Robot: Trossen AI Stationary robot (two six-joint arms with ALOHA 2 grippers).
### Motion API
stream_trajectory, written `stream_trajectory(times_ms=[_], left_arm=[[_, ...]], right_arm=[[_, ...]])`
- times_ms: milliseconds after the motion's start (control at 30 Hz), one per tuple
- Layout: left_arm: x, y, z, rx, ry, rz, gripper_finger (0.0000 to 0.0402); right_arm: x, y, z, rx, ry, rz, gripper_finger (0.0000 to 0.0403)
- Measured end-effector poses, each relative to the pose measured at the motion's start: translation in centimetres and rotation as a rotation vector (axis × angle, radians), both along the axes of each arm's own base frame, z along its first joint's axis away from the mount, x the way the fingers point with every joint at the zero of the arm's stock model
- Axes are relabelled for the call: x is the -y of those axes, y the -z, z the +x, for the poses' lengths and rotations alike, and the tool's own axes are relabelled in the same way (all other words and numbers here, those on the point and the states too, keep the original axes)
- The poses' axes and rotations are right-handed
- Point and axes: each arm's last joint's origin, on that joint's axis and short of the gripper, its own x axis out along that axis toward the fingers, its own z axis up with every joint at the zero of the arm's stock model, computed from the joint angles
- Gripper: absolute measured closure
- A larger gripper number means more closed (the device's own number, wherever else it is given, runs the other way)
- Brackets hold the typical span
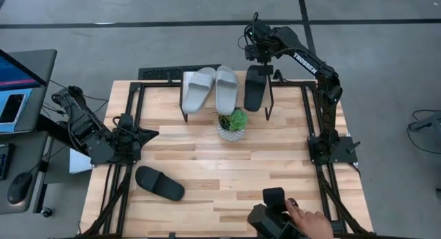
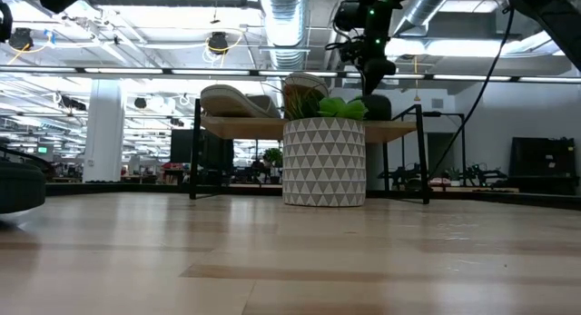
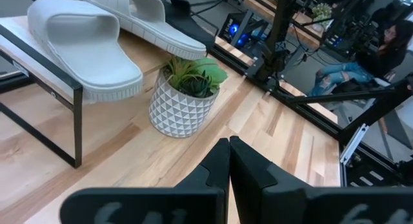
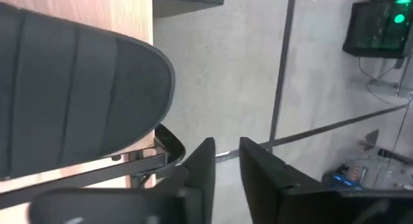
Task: Pick and place slides into the shelf
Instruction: Put the black slide on the shelf
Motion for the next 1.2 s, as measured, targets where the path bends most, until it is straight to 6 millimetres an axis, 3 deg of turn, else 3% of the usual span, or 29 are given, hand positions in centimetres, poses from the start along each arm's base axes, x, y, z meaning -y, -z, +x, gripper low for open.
stream_trajectory(times_ms=[100, 233, 400, 700, 1000, 1200], left_arm=[[0.0, 0.0, 0.0, 0.001, -0.005, 0.018, 0.0401], [0.0, 0.0, 0.0, -0.004, -0.002, 0.043, 0.0401], [-0.1, 0.0, 0.0, -0.007, -0.007, 0.076, 0.0401], [-0.3, 0.3, -0.2, -0.037, -0.011, 0.114, 0.0401], [-0.4, 0.4, -0.3, -0.054, -0.011, 0.137, 0.0401], [-0.6, 0.5, -0.4, -0.061, -0.026, 0.15, 0.0401]], right_arm=[[-0.3, -0.2, -0.3, 0.011, 0.023, 0.014, 0.0393], [-1.1, -0.1, -0.2, -0.019, 0.023, 0.051, 0.0401], [-3.0, -0.3, 1.2, -0.006, -0.037, 0.053, 0.0402], [-8.7, -3.5, 2.4, 0.128, -0.179, 0.026, 0.0403], [-14.5, -8.6, -0.4, 0.437, -0.304, 0.186, 0.0403], [-18.3, -10.9, -3.5, 0.592, -0.547, 0.547, 0.0403]])
